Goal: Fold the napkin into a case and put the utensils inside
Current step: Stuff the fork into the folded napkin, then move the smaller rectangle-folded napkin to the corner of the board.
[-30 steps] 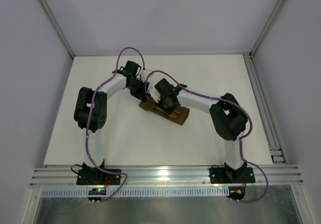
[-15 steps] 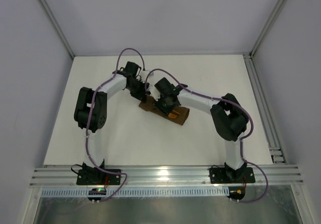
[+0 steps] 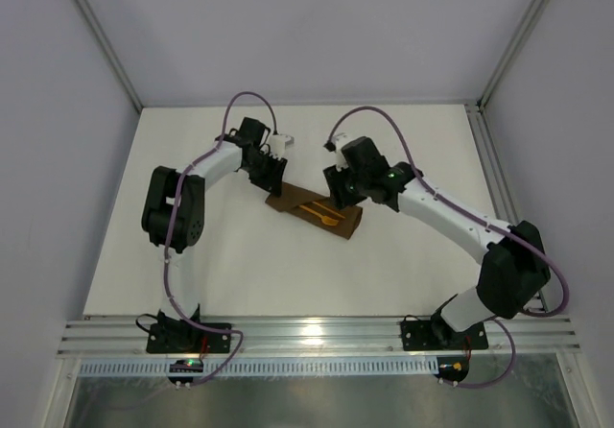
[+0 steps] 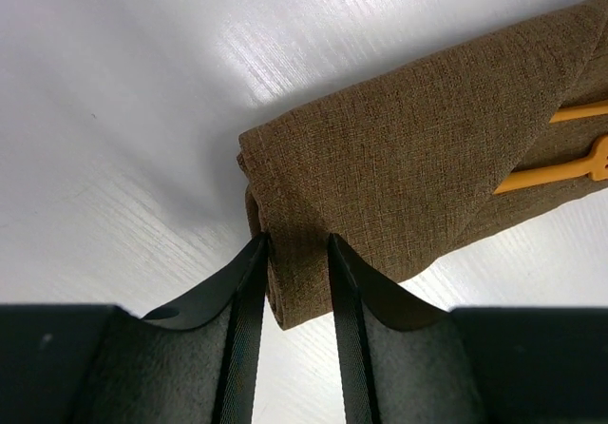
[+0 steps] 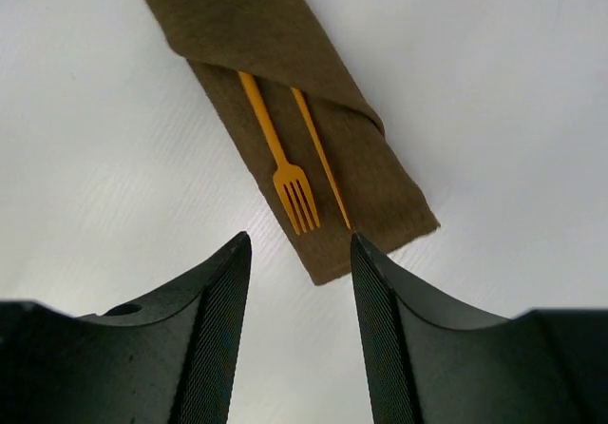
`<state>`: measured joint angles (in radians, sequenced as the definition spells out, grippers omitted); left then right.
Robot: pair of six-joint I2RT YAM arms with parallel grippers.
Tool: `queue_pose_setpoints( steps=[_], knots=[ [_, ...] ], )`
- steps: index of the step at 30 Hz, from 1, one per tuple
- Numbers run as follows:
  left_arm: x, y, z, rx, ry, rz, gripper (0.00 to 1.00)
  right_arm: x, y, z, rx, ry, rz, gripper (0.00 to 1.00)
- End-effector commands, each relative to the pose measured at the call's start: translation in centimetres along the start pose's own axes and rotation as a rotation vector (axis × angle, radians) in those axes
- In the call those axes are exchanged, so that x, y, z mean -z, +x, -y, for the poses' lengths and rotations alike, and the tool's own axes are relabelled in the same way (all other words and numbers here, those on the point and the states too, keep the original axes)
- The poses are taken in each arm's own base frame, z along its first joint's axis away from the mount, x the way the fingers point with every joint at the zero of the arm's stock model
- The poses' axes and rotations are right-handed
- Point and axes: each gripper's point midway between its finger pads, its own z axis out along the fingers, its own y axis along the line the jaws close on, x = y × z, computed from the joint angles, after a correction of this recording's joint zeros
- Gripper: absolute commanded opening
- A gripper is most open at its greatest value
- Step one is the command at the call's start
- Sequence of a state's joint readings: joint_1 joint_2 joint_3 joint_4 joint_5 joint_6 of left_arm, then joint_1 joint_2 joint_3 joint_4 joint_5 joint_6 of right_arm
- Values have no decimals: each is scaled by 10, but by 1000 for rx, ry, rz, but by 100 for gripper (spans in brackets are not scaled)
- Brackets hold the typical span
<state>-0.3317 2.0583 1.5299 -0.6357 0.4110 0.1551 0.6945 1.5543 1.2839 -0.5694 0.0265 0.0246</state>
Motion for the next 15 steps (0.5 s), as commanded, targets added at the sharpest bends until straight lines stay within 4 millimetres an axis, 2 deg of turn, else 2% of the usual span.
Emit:
queue_pose_setpoints(
  steps=[1,2,3,4,7,11,15],
  knots=[
    [6,-12,2,-4,-5,44,34,-7,49,27,-468,35,-66,50],
    [6,-11,2,-1,-6,43,35,0,50,39,-540,32,-25,51],
    [6,-11,2,-1,-8,42,36,-5,76,37,-612,27,-58,54],
    [6,-10,2,-1,-8,42,36,-6,72,39,-640,12,-14,64],
    [8,-10,3,0,-10,46,37,-6,85,43,-684,14,9,68],
    [8,-12,2,0,-16,52,38,-21,91,37,-726,-71,10,68],
    [8,-10,1,4,-20,49,38,-38,95,42,-748,-89,20,65]
  ],
)
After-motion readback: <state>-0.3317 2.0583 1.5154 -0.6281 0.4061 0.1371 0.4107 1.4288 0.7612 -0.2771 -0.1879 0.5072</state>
